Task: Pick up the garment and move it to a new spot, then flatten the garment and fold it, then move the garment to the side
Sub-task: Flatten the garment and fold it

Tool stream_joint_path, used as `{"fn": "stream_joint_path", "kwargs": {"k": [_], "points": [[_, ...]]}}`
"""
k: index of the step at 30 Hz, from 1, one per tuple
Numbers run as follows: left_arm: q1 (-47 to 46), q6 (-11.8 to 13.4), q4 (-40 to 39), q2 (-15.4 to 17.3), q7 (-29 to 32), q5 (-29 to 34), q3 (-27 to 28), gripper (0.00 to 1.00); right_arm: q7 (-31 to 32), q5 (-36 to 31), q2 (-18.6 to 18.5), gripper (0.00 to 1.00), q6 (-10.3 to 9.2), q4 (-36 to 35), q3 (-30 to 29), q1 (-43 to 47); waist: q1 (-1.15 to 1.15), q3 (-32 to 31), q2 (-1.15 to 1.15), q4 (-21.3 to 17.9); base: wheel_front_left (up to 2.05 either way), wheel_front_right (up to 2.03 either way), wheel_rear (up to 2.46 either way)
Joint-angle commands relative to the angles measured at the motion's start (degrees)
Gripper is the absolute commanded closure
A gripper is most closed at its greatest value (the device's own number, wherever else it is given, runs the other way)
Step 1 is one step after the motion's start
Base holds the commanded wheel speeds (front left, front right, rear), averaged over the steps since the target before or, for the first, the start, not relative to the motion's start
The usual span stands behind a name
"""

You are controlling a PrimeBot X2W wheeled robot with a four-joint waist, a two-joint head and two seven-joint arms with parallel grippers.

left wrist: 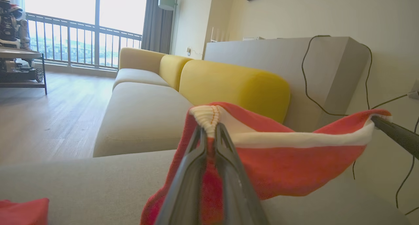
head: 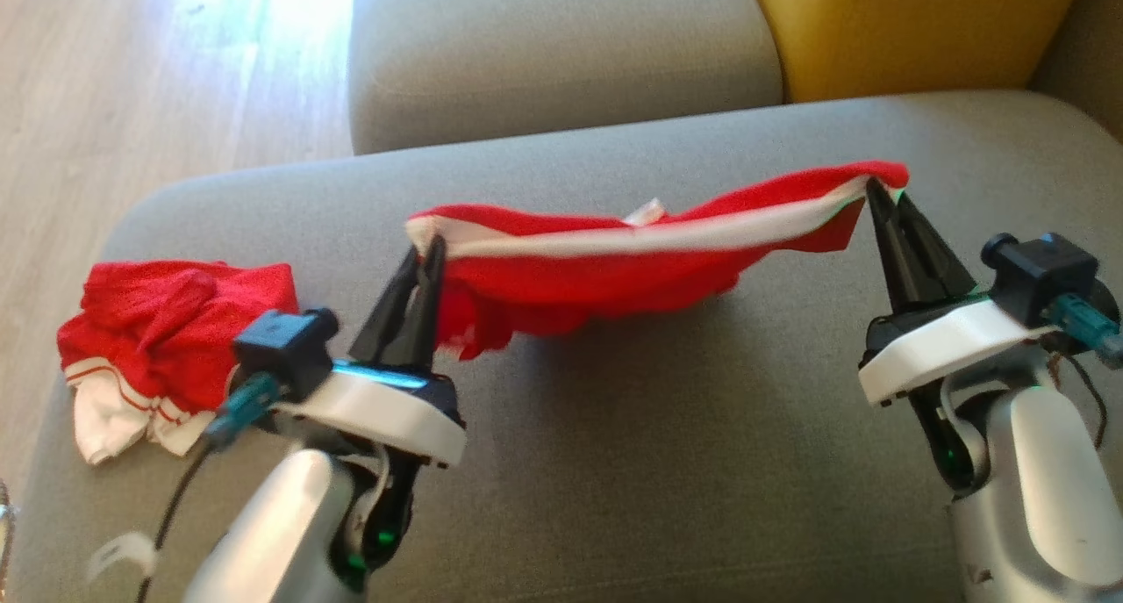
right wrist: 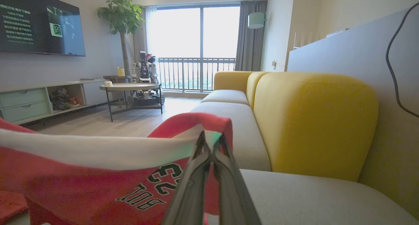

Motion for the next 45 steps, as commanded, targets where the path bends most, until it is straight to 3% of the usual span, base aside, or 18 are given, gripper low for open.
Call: {"fn": "stream_joint_path", "kwargs": {"k": [1, 7, 9, 12, 15, 24, 30, 31, 34, 39, 45], "points": [[-1.4, 0.9, -4.3, 1.8, -0.1, -0.7, 3.5, 1.00, -0.3, 0.7, -0.1, 1.00, -0.02, -3.0, 1.3, -2.0, 0.01, -1.0, 0.00, 0.8, 0.00, 0.00, 0.00], [3.8, 3.8, -14.2, 3.0, -0.4, -1.9, 6.5, 1.00, 2.5, 5.5, -0.1, 1.00, -0.02, -7.2, 1.1, 1.8, 0.01, -2.0, 0.00, 1.9, 0.00, 0.00, 0.00], [5.6, 4.6, -16.6, 2.9, -0.6, -2.4, 7.5, 1.00, 4.3, 12.1, -0.1, 1.00, -0.02, -8.0, 0.8, 3.4, 0.01, -2.2, 0.00, 2.2, 0.00, 0.00, 0.00], [8.1, 5.3, -18.6, 2.9, -0.7, -3.0, 8.1, 1.00, 8.6, 28.2, -0.1, 1.00, -0.02, -8.0, 0.6, 5.6, 0.01, -2.5, 0.00, 2.5, 0.00, 0.00, 0.00], [9.4, 5.7, -19.8, 2.7, -0.7, -3.8, 8.5, 1.00, 11.0, 33.2, -0.1, 1.00, -0.02, -8.8, 0.2, 6.5, 0.01, -2.4, 0.00, 2.5, 0.00, 0.00, 0.00], [5.1, 5.9, -20.1, 5.3, 5.2, -3.4, 8.1, 1.00, 15.6, 29.2, -0.1, 1.00, -0.02, -11.0, -0.5, 2.1, 0.01, 0.3, 0.00, 1.3, 0.00, 0.00, 0.00], [-5.7, 2.6, -16.0, 6.8, 14.1, -6.5, 7.8, 1.00, 20.4, 23.0, -0.1, 1.00, -0.02, -8.5, 0.5, -9.3, 0.01, 5.5, 0.00, -0.1, 0.00, 0.00, 0.00], [-12.3, 1.4, -13.4, 7.6, 17.4, -6.8, 8.1, 1.00, 22.0, 22.4, -0.1, 1.00, -0.02, -6.3, 0.4, -15.9, 0.01, 9.7, 0.00, -0.6, 0.00, 0.00, 0.00], [-19.9, -0.1, -9.9, 7.5, 20.1, -7.4, 8.4, 1.00, 22.2, 22.1, -0.1, 1.00, -0.02, -3.0, 0.1, -23.8, 0.01, 13.7, 0.00, -1.2, 0.00, 0.00, 0.00], [-38.6, -2.7, 3.7, 6.3, 18.4, -6.0, 10.4, 1.00, 13.8, 17.7, -1.0, 1.00, -0.02, 9.1, 1.5, -42.6, 0.01, 20.9, 0.00, -2.8, 0.00, 0.00, 0.00], [-57.2, -2.7, 17.8, 2.1, 6.5, -1.1, 11.5, 1.00, -2.0, 14.0, -1.5, 1.00, -0.02, 24.2, -1.5, -59.6, 0.01, 27.0, 0.00, -3.0, 0.00, 0.00, 0.00]]}}
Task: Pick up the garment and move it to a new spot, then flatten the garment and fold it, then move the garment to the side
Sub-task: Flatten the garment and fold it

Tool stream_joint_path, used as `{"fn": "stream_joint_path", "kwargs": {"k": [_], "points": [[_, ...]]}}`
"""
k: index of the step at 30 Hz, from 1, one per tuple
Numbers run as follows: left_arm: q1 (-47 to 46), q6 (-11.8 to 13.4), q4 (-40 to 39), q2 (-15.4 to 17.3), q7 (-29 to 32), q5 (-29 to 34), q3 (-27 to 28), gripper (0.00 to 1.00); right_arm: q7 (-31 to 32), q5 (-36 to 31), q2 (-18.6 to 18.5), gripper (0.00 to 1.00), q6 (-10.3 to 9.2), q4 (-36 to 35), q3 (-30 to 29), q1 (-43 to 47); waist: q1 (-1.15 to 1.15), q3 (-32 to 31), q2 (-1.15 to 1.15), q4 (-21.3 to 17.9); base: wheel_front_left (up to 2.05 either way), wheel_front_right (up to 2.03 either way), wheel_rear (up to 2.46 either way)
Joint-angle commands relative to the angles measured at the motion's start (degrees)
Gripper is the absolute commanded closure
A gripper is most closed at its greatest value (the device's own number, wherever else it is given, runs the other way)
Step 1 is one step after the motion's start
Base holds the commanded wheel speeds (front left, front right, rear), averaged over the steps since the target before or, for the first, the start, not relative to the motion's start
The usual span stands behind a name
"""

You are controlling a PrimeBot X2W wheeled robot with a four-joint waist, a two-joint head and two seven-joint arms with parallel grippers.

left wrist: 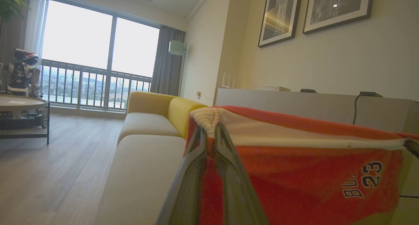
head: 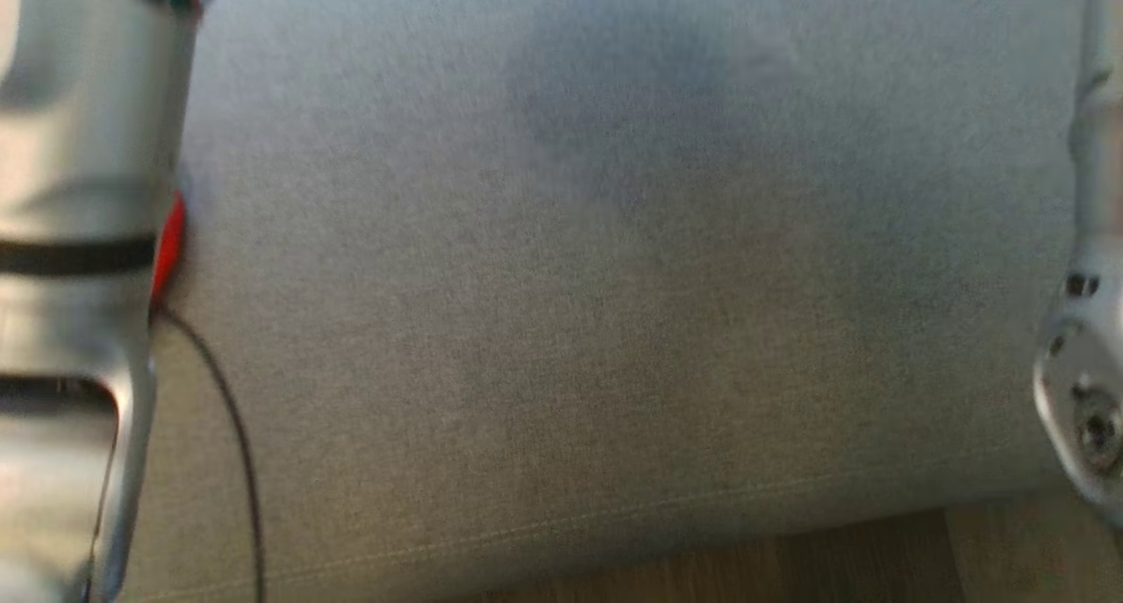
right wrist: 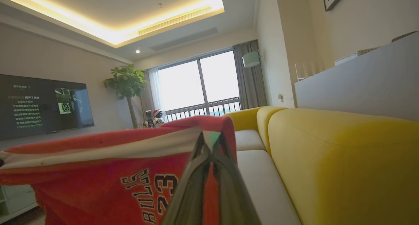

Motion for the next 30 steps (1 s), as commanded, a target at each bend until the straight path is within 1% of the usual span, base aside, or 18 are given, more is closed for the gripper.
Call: {"fn": "stream_joint_path", "kwargs": {"k": [1, 3, 7, 9, 11, 13, 14, 16, 18, 20, 23, 28, 29, 30], "points": [[-2.7, -0.2, -0.3, 2.2, -1.1, 0.6, 1.9, 1.00, -1.6, -0.2, 0.5, 1.00, -0.02, -0.9, -0.1, -2.8, -0.03, 3.7, 0.00, -0.6, 0.00, 0.00, 0.00], [-5.5, -0.7, 3.2, 0.7, -3.6, 1.6, 1.2, 1.00, -4.5, -0.1, 0.6, 1.00, -0.02, 2.7, 0.1, -5.0, -0.03, 4.9, 0.00, -0.1, 0.00, 0.00, 0.00], [-6.0, -2.4, 9.1, -2.3, -6.0, 2.0, -0.2, 1.00, -6.7, 0.7, 0.2, 1.00, -0.02, 8.9, 2.7, -4.6, -0.03, 6.3, 0.00, 0.9, 0.00, 0.00, 0.00], [-4.5, -3.2, 11.6, -3.2, -6.5, 2.1, -0.9, 1.00, -7.2, 1.9, -0.1, 1.00, -0.02, 11.6, 3.8, -3.0, -0.03, 6.7, 0.00, 1.4, 0.00, 0.00, 0.00], [-2.3, -4.0, 13.7, -3.9, -6.8, 2.8, -2.1, 1.00, -7.3, 2.7, -0.5, 1.00, -0.02, 14.4, 6.1, -0.7, -0.03, 6.7, 0.00, 1.8, 0.00, 0.00, 0.00], [0.4, -4.6, 15.5, -4.4, -7.0, 3.4, -3.1, 1.00, -5.8, 3.4, -1.0, 1.00, -0.02, 17.9, 8.6, 1.8, -0.03, 6.4, 0.00, 2.2, 0.00, 0.00, 0.00], [2.0, -5.2, 16.4, -4.6, -7.1, 3.6, -3.9, 1.00, -4.9, 4.1, -1.2, 1.00, -0.02, 19.5, 9.5, 3.0, -0.03, 6.1, 0.00, 2.4, 0.00, 0.00, 0.00], [5.5, -7.2, 18.2, -5.1, -7.1, 3.9, -6.3, 1.00, -4.1, 5.3, -1.8, 1.00, -0.02, 21.2, 11.4, 4.7, -0.03, 5.2, 0.00, 2.9, 0.00, 0.00, 0.00], [8.9, -8.6, 19.8, -4.8, -7.2, 4.7, -9.2, 1.00, -3.1, 6.2, -2.7, 1.00, -0.02, 22.4, 13.6, 6.7, -0.03, 3.9, 0.00, 3.2, 0.00, 0.00, 0.00], [12.1, -9.3, 20.9, -4.1, -7.2, 5.1, -11.4, 1.00, -0.8, 5.9, -4.1, 1.00, -0.02, 23.9, 16.6, 9.1, -0.03, 2.3, 0.00, 3.5, 0.00, 0.00, 0.00], [16.6, -9.7, 21.3, -3.3, -7.2, 4.7, -13.5, 1.00, 3.0, 6.1, -6.1, 1.00, -0.02, 25.4, 21.4, 13.1, -0.03, -0.3, 0.00, 4.1, 0.00, 0.00, 0.00], [23.9, -9.8, 20.3, -1.5, -7.2, 4.2, -16.5, 1.00, 8.2, 8.8, -8.4, 1.00, -0.02, 25.3, 27.8, 19.2, -0.03, -4.6, 0.00, 4.5, 0.00, 0.00, 0.00], [23.9, -9.8, 20.3, -1.5, -7.2, 4.2, -16.5, 1.00, 8.2, 8.8, -8.4, 1.00, -0.02, 25.3, 27.8, 19.2, -0.03, -4.6, 0.00, 4.5, 0.00, 0.00, 0.00], [25.3, -9.9, 19.8, -1.2, -7.2, 4.3, -17.3, 1.00, 9.1, 9.2, -9.0, 1.00, -0.02, 25.1, 29.0, 20.3, -0.03, -5.3, 0.00, 4.5, 0.00, 0.00, 0.00]]}}
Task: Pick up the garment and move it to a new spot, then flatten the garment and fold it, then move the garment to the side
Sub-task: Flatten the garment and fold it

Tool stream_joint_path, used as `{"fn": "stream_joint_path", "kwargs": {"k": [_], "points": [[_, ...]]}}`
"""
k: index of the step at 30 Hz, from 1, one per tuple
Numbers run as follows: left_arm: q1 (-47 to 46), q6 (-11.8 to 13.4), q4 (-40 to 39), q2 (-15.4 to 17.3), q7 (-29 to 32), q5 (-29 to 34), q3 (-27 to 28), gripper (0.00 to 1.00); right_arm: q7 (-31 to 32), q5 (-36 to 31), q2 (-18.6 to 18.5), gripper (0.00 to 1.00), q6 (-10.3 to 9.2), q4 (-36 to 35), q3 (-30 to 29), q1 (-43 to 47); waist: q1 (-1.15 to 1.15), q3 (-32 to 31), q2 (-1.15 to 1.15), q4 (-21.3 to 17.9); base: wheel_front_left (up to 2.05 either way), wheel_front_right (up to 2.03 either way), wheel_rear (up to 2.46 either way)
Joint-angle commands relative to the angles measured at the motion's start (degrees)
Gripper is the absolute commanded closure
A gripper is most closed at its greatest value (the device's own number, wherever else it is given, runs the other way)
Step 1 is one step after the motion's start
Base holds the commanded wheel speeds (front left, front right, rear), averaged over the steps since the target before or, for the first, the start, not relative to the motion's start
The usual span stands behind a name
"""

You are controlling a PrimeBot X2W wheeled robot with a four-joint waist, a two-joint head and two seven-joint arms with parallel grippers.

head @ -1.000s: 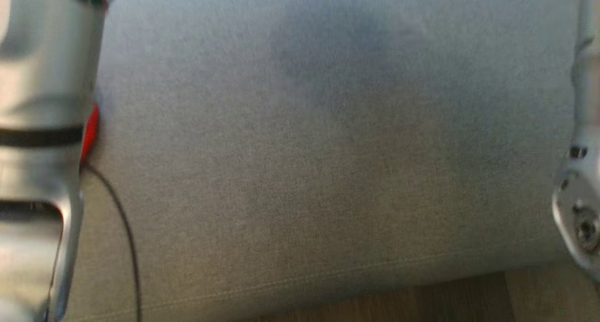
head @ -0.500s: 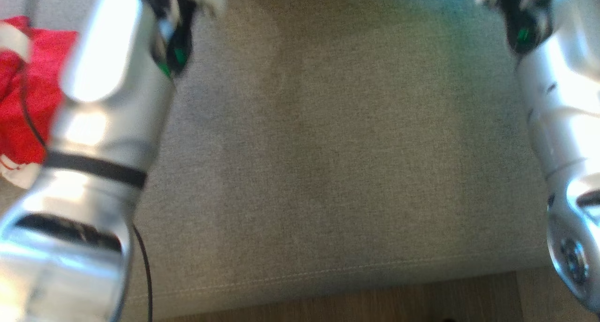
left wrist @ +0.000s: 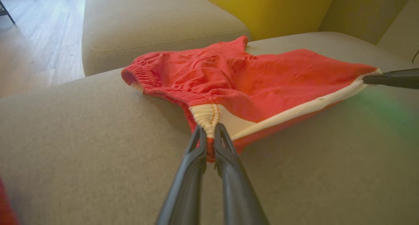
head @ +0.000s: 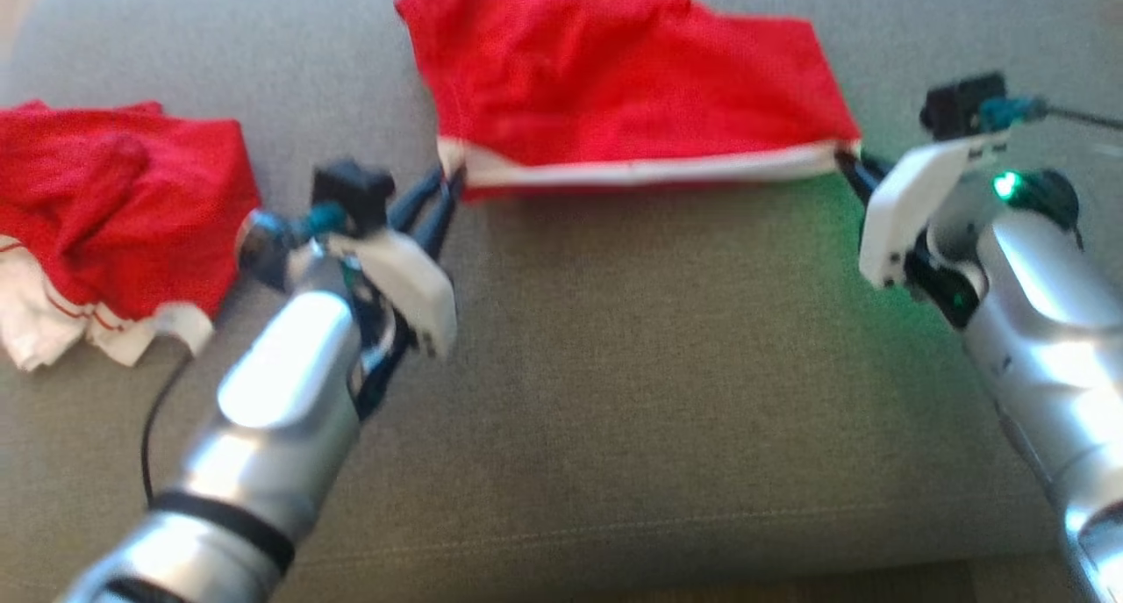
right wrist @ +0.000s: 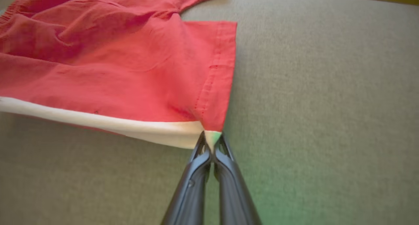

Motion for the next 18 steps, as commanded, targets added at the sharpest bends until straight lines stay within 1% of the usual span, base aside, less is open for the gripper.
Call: {"fn": "stream_joint_path", "kwargs": {"k": [1, 7, 9, 15, 18], "points": [[-0.1, -0.3, -2.2, 1.9, -0.7, 0.0, 1.0, 1.00, 0.5, 0.6, -0.9, 1.00, -0.02, -2.0, 1.5, 0.2, 0.01, -2.4, 0.00, 0.4, 0.00, 0.00, 0.00], [6.9, -0.3, -6.3, 2.9, -0.7, -0.1, -1.7, 1.00, 3.6, 3.1, -4.3, 1.00, -0.02, -3.8, 6.9, 4.6, 0.01, -5.7, 0.00, 1.3, 0.00, 0.00, 0.00], [10.1, 0.1, -7.8, 3.4, -0.7, -0.2, -2.2, 1.00, 5.1, 4.7, -5.5, 1.00, -0.02, -4.6, 8.8, 6.8, 0.01, -7.7, 0.00, 1.4, 0.00, 0.00, 0.00], [16.3, 0.9, -10.5, 4.4, -0.7, -1.1, -2.5, 1.00, 8.5, 8.0, -7.8, 1.00, -0.02, -6.9, 12.1, 11.0, 0.01, -11.7, 0.00, 0.9, 0.00, 0.00, 0.00], [19.3, 1.4, -12.2, 5.0, -0.7, -1.6, -2.5, 1.00, 11.2, 9.7, -9.2, 1.00, -0.02, -8.6, 13.7, 13.2, 0.01, -13.6, 0.00, 0.6, 0.00, 0.00, 0.00]]}}
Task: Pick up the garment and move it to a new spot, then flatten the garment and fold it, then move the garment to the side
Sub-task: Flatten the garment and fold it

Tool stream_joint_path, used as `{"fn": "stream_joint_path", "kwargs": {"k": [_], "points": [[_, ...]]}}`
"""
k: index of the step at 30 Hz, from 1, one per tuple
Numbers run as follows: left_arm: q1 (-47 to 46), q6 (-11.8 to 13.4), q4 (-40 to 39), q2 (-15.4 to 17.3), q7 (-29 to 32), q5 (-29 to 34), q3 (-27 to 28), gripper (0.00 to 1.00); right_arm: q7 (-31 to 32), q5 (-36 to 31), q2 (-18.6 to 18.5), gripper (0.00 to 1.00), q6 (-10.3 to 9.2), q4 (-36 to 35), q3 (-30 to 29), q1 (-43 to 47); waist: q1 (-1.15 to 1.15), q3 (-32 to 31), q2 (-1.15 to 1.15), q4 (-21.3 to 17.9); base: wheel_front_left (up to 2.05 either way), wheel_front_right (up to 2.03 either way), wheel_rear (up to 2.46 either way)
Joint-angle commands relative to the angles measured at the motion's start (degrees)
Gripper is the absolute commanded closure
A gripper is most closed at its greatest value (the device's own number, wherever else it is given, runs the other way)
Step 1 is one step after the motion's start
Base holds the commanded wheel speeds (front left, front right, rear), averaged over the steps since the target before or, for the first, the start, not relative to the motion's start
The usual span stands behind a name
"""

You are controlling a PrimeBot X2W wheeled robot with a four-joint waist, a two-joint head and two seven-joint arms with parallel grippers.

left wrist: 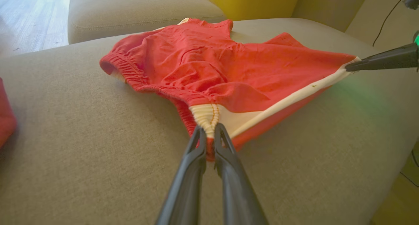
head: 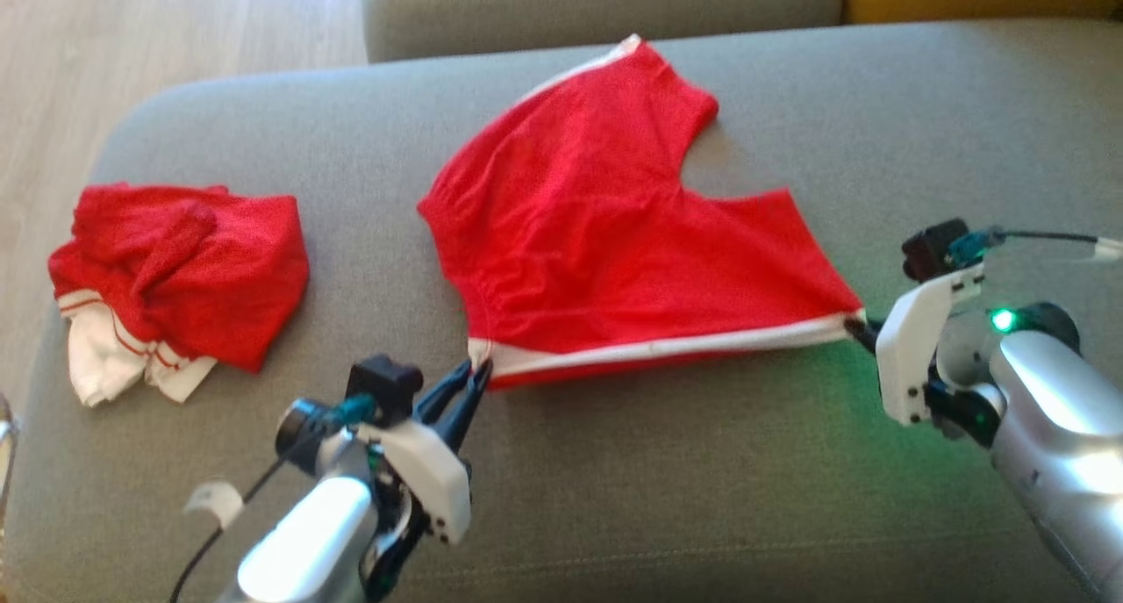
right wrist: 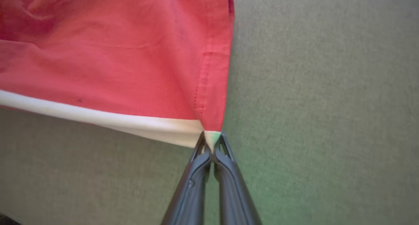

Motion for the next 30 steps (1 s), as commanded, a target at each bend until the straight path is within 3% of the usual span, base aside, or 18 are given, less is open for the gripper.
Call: {"fn": "stream_joint_path", "kwargs": {"k": [1, 10, 17, 24, 30], "points": [[-0.9, 0.5, -2.1, 1.9, -0.7, -0.3, 1.7, 1.00, 1.1, 0.5, -1.9, 1.00, -0.03, -1.8, 1.1, 0.7, 0.01, -1.8, 0.00, -0.4, 0.00, 0.00, 0.00], [9.2, 2.7, -10.8, 4.5, -0.5, -1.3, 1.5, 1.00, 10.3, 5.1, -7.9, 1.00, -0.03, -12.4, 3.7, 8.0, 0.01, -5.8, 0.00, -1.1, 0.00, 0.00, 0.00], [16.5, 5.0, -17.7, 6.7, 1.3, -2.9, 1.0, 1.00, 17.4, 6.8, -13.8, 1.00, -0.03, -21.6, 1.7, 14.0, 0.01, -7.3, 0.00, -1.2, 0.00, 0.00, 0.00], [22.1, 4.8, -24.5, 9.8, 5.8, -4.0, -1.4, 1.00, 25.7, 7.5, -19.5, 1.00, -0.03, -32.2, -2.4, 21.1, 0.01, -8.6, 0.00, -0.5, 0.00, 0.00, 0.00], [23.6, 5.4, -29.5, 10.9, 8.1, -5.2, -1.6, 1.00, 29.8, 6.8, -21.6, 1.00, -0.03, -39.8, -8.1, 25.9, 0.01, -9.0, 0.00, 0.6, 0.00, 0.00, 0.00]]}}
